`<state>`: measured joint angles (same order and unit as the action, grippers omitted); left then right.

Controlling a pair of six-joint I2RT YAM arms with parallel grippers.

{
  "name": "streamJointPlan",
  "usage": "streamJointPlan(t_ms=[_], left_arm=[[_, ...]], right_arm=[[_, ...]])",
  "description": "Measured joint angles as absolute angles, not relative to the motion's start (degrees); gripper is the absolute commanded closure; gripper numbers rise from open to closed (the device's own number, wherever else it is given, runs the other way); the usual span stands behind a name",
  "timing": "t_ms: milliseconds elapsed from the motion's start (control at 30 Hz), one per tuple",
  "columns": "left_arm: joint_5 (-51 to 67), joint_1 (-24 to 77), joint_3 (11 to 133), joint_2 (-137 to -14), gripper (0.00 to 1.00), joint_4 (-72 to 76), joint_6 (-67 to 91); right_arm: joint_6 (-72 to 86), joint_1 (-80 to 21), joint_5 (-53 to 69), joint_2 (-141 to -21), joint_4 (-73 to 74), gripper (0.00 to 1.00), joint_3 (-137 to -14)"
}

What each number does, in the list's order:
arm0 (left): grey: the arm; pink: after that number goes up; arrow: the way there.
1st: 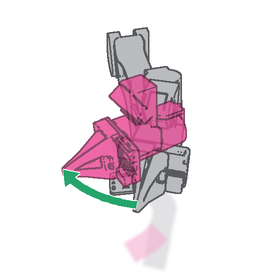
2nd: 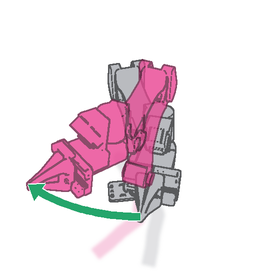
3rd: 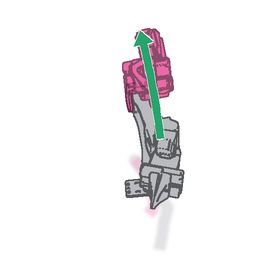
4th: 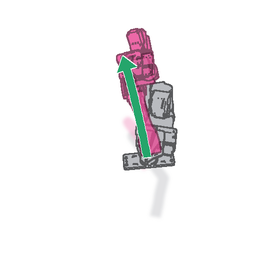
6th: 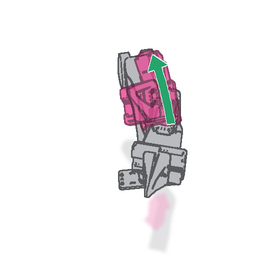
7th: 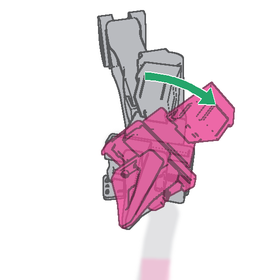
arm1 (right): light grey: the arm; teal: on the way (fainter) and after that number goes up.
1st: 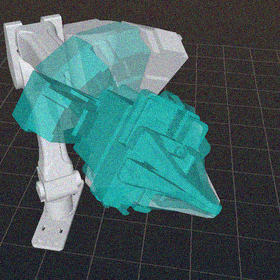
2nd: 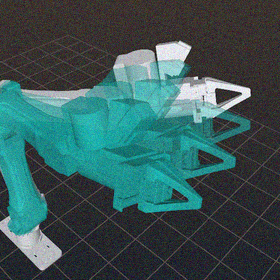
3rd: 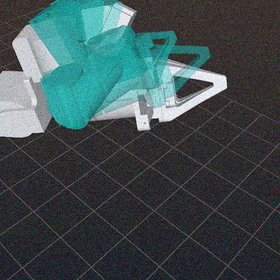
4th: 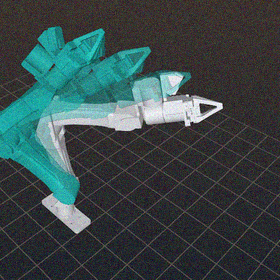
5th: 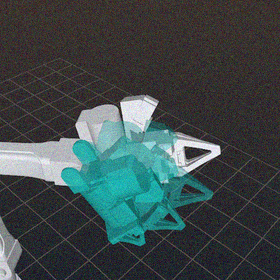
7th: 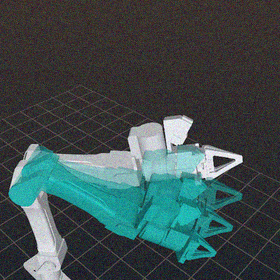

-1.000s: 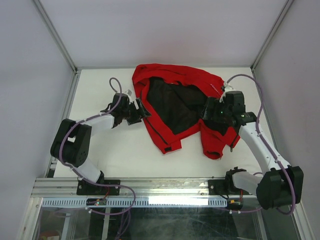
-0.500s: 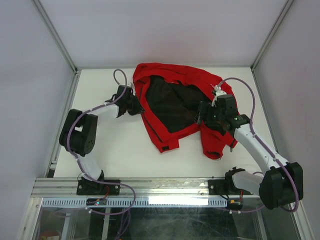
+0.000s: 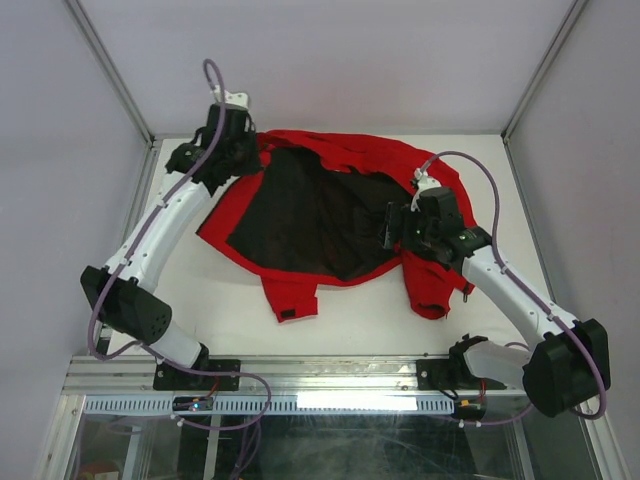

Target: Zip up the jacket

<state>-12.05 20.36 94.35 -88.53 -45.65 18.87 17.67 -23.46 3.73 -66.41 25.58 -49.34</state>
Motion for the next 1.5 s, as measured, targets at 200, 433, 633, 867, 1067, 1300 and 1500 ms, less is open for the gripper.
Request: streamJointPlan(t_ms=[200, 433, 633, 867, 1067, 1300, 1500], left_arm=[[-7.40, 35.86, 100.92, -98.54, 0.81, -48.47, 18.76], [5.72, 44.38, 102.78, -112.14, 0.62, -45.10, 20.56], [15.88, 43.81, 95.00, -108.77, 0.47, -35.70, 23.18], [16.58, 35.40, 73.87, -92.07, 0.35, -26.94, 26.26], [15.44, 29.98, 65.01, -89.82, 0.33, -23.22, 27.90], [15.40, 30.81, 60.36, -95.55, 0.33, -15.99, 30.13], [13.63, 30.44, 54.11, -97.30, 0.33, -9.26, 32.84]], right_arm=[[17.91, -23.46, -2.11, -66.39, 26.52, 0.15, -49.34], [18.59, -23.44, -9.17, -62.37, 27.05, 0.11, -48.03], [18.61, -22.22, -11.62, -60.71, 26.92, 0.09, -47.77], [19.18, -14.63, -11.09, -66.39, 26.65, 0.04, -47.77], [21.61, -3.97, -10.50, -69.56, 24.45, 0.02, -46.54], [25.52, 8.27, -4.78, -70.19, 19.88, 0.02, -39.38], [26.83, 11.68, 2.35, -73.30, 17.12, 0.12, -34.35]])
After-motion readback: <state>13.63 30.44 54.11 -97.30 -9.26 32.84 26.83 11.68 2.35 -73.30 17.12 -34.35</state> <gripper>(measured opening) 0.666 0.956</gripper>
